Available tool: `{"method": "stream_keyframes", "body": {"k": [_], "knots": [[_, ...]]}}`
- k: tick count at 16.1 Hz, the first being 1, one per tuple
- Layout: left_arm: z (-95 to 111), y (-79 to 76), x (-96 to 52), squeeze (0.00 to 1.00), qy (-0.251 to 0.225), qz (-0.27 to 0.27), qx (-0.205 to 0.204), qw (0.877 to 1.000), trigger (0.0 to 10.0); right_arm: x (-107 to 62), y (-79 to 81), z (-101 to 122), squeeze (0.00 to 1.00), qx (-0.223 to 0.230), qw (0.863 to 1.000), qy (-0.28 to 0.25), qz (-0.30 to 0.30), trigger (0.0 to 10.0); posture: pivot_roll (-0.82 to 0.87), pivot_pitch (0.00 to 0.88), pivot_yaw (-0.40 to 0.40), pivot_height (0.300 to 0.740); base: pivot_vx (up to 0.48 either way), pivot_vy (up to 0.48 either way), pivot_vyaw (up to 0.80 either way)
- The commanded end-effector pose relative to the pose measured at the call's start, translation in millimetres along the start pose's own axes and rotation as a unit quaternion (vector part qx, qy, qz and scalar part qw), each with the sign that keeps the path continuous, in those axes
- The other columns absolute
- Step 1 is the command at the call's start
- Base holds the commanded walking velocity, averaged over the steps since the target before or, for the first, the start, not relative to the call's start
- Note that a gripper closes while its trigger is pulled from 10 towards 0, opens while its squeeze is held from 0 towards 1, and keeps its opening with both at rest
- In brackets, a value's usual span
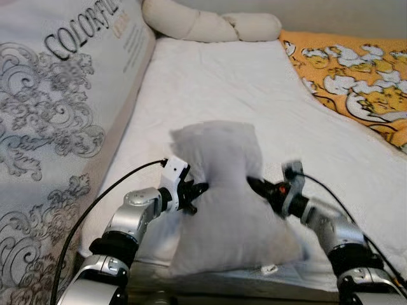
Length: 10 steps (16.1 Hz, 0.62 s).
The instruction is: Clean up the room
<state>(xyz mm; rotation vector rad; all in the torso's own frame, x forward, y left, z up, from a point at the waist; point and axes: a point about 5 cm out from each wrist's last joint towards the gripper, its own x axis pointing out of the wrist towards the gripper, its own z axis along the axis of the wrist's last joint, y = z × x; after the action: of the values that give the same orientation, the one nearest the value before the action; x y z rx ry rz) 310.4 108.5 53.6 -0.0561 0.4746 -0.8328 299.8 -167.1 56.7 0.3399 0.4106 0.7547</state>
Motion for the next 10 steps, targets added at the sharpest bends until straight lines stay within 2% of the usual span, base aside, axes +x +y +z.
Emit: {"method": "stream_keyframes", "body": {"k": [1,4,7,8,10], "knots": [[3.9,-10.0,7.3,0.00,-0.005,-0.016,0.018,1.000,0.0,9.8,14.7,4.6,0.00,-0.011,0.999,0.006,0.032,0.0,0.01,0.000,-0.046,0.740,0.000,0.000,0.00],[11.5,-9.2,4.0,0.00,-0.025,-0.011,0.026,0.999,0.0,7.0,26.8,12.1,0.00,-0.013,1.000,0.005,0.025,0.0,0.02,0.000,-0.051,0.740,0.000,0.000,0.00],[33.9,-11.8,2.9,0.00,-0.068,-0.017,0.026,0.997,0.0,6.2,30.1,22.5,0.00,-0.018,0.999,-0.034,-0.010,0.0,0.02,0.000,-0.039,0.740,0.000,0.000,0.00],[61.7,-14.9,2.5,0.00,-0.122,-0.018,0.024,0.992,0.0,6.3,26.2,30.2,0.00,-0.005,0.995,-0.083,-0.057,0.0,0.02,0.000,-0.026,0.740,0.000,0.000,0.00],[75.5,-17.8,1.3,0.00,-0.151,-0.019,0.029,0.988,0.0,4.8,28.4,32.4,0.00,0.005,0.992,-0.106,-0.071,0.0,0.02,0.000,-0.020,0.740,0.000,0.000,0.00]]}}
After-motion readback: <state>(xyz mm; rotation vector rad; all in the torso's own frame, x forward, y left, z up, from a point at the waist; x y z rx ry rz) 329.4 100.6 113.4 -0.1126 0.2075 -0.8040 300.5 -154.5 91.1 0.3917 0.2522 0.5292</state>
